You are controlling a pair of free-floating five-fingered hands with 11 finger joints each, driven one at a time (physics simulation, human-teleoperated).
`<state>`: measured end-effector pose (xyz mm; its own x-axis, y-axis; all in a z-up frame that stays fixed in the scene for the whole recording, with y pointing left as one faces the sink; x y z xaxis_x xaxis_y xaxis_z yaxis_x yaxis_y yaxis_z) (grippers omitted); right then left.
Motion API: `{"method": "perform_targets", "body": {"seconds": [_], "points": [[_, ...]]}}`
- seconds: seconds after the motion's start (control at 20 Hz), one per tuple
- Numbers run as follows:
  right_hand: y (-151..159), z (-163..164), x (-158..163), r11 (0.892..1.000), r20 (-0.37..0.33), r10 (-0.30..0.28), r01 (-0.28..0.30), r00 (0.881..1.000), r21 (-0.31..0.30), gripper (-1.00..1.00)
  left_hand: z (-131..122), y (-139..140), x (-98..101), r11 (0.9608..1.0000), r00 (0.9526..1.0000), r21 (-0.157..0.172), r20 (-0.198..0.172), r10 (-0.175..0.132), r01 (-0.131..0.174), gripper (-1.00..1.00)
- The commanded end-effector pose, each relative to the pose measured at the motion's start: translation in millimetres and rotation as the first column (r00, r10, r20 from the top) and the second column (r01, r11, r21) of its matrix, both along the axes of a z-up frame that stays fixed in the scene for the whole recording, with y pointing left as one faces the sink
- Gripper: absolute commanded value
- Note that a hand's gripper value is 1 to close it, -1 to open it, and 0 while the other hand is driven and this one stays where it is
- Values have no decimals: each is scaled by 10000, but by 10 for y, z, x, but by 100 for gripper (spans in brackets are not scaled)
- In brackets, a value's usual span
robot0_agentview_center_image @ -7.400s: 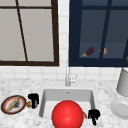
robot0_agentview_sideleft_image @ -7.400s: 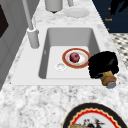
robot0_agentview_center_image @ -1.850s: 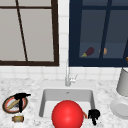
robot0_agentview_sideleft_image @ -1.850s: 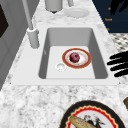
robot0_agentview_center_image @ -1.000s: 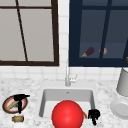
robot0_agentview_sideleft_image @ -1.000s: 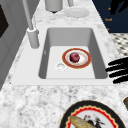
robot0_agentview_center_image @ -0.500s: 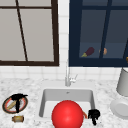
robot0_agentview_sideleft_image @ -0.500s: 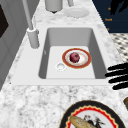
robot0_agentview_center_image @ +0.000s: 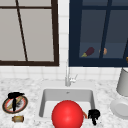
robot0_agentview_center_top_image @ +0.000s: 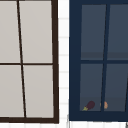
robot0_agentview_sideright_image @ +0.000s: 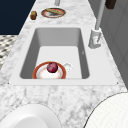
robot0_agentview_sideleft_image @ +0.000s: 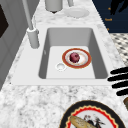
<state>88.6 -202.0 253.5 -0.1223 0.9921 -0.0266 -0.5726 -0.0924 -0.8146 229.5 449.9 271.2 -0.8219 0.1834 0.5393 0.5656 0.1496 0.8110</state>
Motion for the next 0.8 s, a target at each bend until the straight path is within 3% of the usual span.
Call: {"method": "perform_targets", "body": {"seconds": [0.0,0.5,0.6,0.65,0.75], "points": [[0,0,0,10000,0,0,0,10000,0,0,13,26,3,9922,9917,115,-314,1243,-1240,-100],[0,0,0,10000,0,0,0,10000,0,0,-152,24,3,9889,9891,244,-102,1469,-1467,-100],[0,0,0,10000,0,0,0,10000,0,0,-207,40,3,9886,9883,291,-337,1486,-1476,-100],[0,0,0,10000,0,0,0,10000,0,0,-217,74,3,9914,9902,317,-541,1284,-1268,-100],[0,0,0,10000,0,0,0,10000,0,0,-296,112,3,9922,9914,426,-534,1196,-1174,-100]]}}
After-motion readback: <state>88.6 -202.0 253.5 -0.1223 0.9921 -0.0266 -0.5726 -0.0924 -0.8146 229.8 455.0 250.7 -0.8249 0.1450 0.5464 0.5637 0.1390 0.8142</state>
